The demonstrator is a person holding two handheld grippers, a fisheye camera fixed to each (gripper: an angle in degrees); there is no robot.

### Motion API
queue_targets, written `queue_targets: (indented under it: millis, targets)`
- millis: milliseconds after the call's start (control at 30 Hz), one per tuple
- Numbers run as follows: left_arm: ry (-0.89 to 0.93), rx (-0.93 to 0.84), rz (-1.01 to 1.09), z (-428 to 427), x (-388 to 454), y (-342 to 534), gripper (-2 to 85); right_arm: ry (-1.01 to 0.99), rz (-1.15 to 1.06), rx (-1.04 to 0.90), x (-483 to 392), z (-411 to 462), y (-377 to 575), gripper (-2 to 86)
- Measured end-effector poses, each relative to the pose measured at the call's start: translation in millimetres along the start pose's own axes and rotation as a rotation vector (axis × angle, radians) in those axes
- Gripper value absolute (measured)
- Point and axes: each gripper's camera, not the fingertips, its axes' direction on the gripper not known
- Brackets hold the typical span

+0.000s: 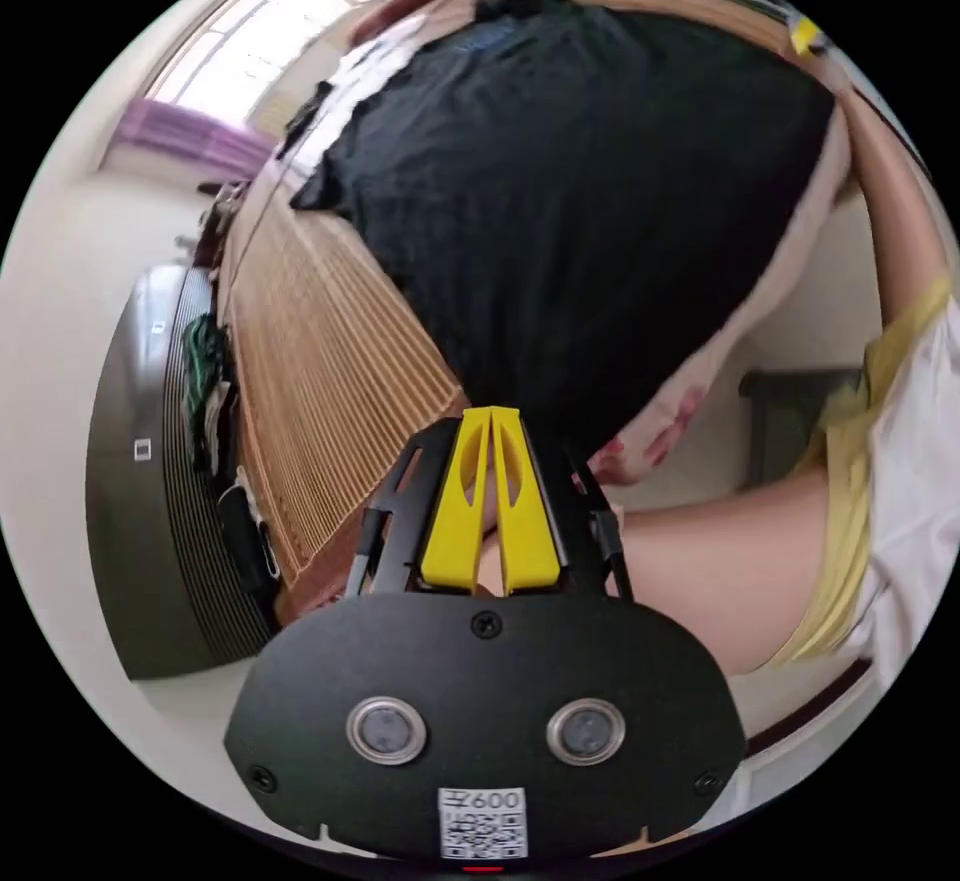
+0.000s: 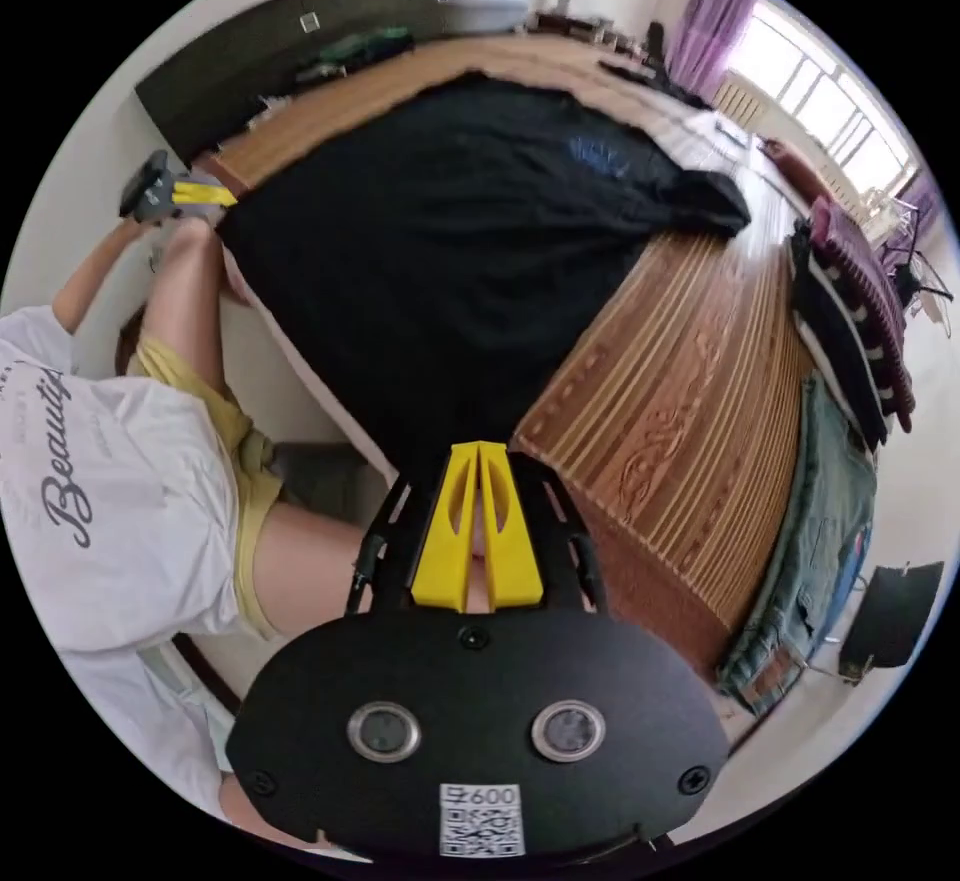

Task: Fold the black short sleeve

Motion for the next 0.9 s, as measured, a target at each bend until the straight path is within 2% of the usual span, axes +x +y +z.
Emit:
queue_targets:
  millis: [33, 100, 167, 233, 300, 367, 433, 467, 500, 600, 667, 733, 900]
  targets:
    - [0.034, 0.108, -0.083, -23, -10, -13, 0.6, -0.044, 0.024, 0.120, 18, -24, -3, -0.8]
    - [0.130, 0.294, -0.141, -56, -18, -46, 0.6, -0.109, 0.057, 0.219, 51, -35, -17, -0.8]
    - [0.241, 0.404, -0.106, -81, -11, -119, 0.7, -0.155, 0.089, 0.202, 86, -16, -40, -0.8]
    - [0.307, 0.415, -0.009, -91, 8, -188, 0.7, -0.183, 0.071, -0.059, 129, 52, -77, -0.8]
    - [0.342, 0.414, 0.137, -97, 36, -254, 0.7, -0.167, 0.074, -0.223, 152, 101, -76, -0.8]
    - [0.262, 0.363, 0.305, -103, 70, -334, 0.7, -0.319, 0.149, -0.106, 188, 82, -45, -0.8]
    - [0.202, 0.349, 0.389, -103, 86, -390, 0.8, -0.567, 0.301, 0.006, 245, 81, 13, -0.8]
    - [0.176, 0.352, 0.410, -101, 92, -427, 0.8, -0.619, 0.333, 0.009, 255, 81, 22, -0.8]
    - [0.173, 0.357, 0.406, -100, 93, -445, 0.8, -0.633, 0.304, -0.006, 255, 72, 28, -0.8]
    - [0.251, 0.355, 0.351, -81, 94, -530, 0.8, -0.493, 0.150, -0.058, 208, 42, 25, -0.8]
    - [0.323, 0.310, 0.295, -60, 95, -584, 0.7, -0.531, 0.168, -0.051, 211, 35, 39, -0.8]
    - [0.304, 0.289, 0.264, -44, 96, -609, 0.6, -0.654, 0.239, -0.056, 230, 38, 59, -0.8]
    - [0.297, 0.263, 0.308, -24, 94, -637, 0.6, -0.628, 0.194, -0.068, 201, 13, 81, -0.8]
